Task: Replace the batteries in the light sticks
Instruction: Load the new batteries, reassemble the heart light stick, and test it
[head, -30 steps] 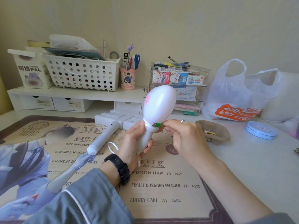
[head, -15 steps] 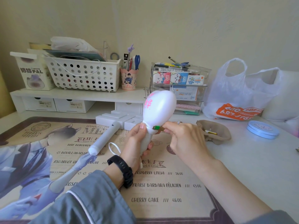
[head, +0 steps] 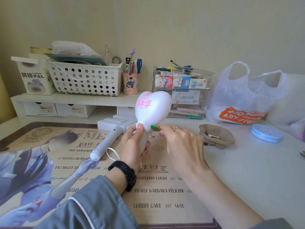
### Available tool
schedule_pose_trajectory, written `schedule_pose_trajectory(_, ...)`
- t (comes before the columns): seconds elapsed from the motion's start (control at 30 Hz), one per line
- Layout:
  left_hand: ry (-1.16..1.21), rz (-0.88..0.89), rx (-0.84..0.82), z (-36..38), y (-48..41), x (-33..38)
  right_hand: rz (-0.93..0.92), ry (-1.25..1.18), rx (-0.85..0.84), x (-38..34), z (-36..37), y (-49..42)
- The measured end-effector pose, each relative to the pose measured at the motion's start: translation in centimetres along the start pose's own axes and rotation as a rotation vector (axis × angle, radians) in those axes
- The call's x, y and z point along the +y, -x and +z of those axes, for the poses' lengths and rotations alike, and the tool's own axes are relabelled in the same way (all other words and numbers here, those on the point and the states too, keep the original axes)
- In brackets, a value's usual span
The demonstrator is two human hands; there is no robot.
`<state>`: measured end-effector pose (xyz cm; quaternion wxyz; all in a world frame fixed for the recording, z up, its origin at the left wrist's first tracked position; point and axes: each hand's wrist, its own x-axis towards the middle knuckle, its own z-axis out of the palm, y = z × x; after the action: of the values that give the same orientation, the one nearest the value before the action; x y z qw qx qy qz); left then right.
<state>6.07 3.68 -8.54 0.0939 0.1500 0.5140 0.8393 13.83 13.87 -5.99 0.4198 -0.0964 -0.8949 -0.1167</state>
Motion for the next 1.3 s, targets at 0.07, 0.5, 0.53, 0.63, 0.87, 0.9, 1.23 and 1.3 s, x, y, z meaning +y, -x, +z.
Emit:
schedule_pose_trajectory(0.07,0.031,-0.017,-0.006,-0.1,0.0,0.1,0.024,-0.03,0.049,0.2,-0.3,-0.2)
schedule_pose_trajectory(0.5,-0.149,0.109,-0.004,0.0,0.0,-0.2,-0.074,-0.05,0.125,1.8,0.3,-0.3)
schedule_pose_trajectory(0.53,-0.177,0.124,-0.005,0.0,0.0,-0.2,-0.076,-0.04,0.128,1.9,0.4,-0.4)
schedule_pose_trajectory(0.63,-0.237,0.146,0.007,0.0,0.0,-0.5,-0.093,-0.008,0.121,2.0,0.7,-0.3)
schedule_pose_trajectory(0.87,-0.34,0.19,0.061,0.2,0.3,-0.8,-0.152,-0.008,0.097,1.7,0.5,-0.3)
schedule_pose_trajectory(0.9,-0.364,0.2,0.071,0.1,0.4,-0.8,-0.166,-0.001,0.073,1.6,0.5,-0.3)
schedule_pose_trajectory(1.23,-0.066,-0.13,-0.057,0.0,0.2,0.9,-0.015,-0.217,0.162,2.4,0.4,-0.6)
schedule_pose_trajectory(1.3,0.05,-0.209,-0.137,-0.1,0.4,1.3,0.013,-0.318,0.153,2.9,0.3,-0.7)
